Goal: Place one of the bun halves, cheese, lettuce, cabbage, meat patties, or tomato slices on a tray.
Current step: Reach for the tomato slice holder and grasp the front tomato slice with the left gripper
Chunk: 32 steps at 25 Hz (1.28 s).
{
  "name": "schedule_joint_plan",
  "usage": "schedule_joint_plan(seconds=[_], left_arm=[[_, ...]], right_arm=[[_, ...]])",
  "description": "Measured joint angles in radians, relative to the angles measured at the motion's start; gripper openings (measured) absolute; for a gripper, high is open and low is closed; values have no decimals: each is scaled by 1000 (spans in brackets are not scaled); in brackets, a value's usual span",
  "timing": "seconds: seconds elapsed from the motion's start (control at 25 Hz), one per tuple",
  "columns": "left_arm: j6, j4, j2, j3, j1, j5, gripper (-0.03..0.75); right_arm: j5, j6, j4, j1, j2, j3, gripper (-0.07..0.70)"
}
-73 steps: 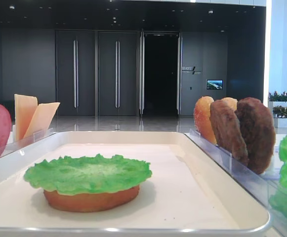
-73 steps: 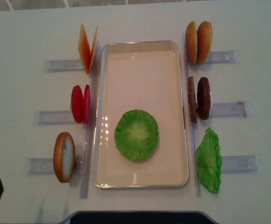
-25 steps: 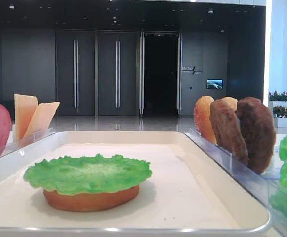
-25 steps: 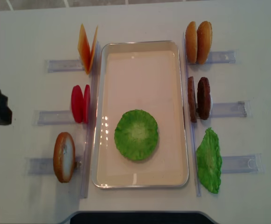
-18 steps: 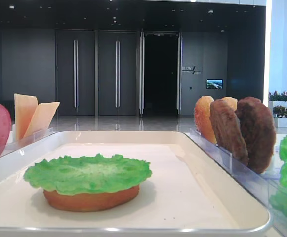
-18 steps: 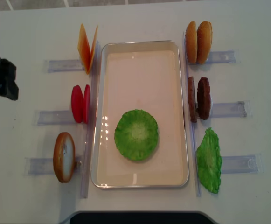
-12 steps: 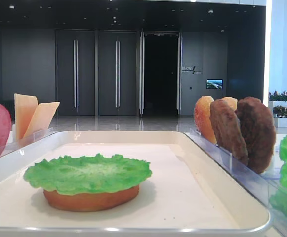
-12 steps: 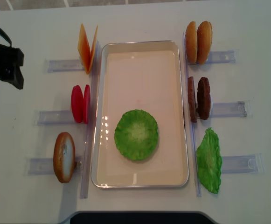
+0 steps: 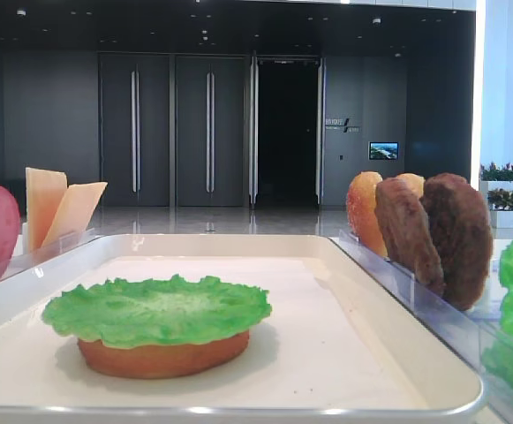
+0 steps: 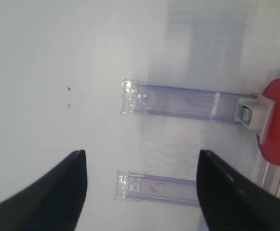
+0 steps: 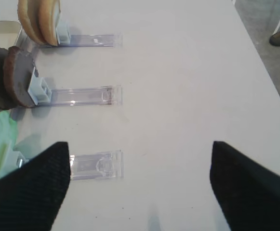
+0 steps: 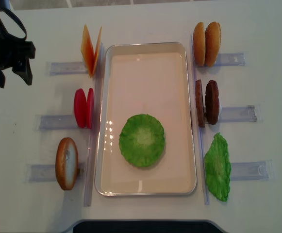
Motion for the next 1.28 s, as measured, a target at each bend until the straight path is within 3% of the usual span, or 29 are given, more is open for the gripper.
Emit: schedule_joint_plan(seconds=[0.28,0.6,0.92,1.28], left_arm=[[-5,28,0,-6,-31,0,537],[5,41,0,-6,-168,0,537],[-105,40,0,-6,-319,0,537],[-196,-16,0,-6,-392,-5,537]], right_arm=[[0,0,0,0,0,0,589],[0,0,0,0,0,0,589],[0,0,2,0,0,0,589],[0,0,5,0,0,0,589]])
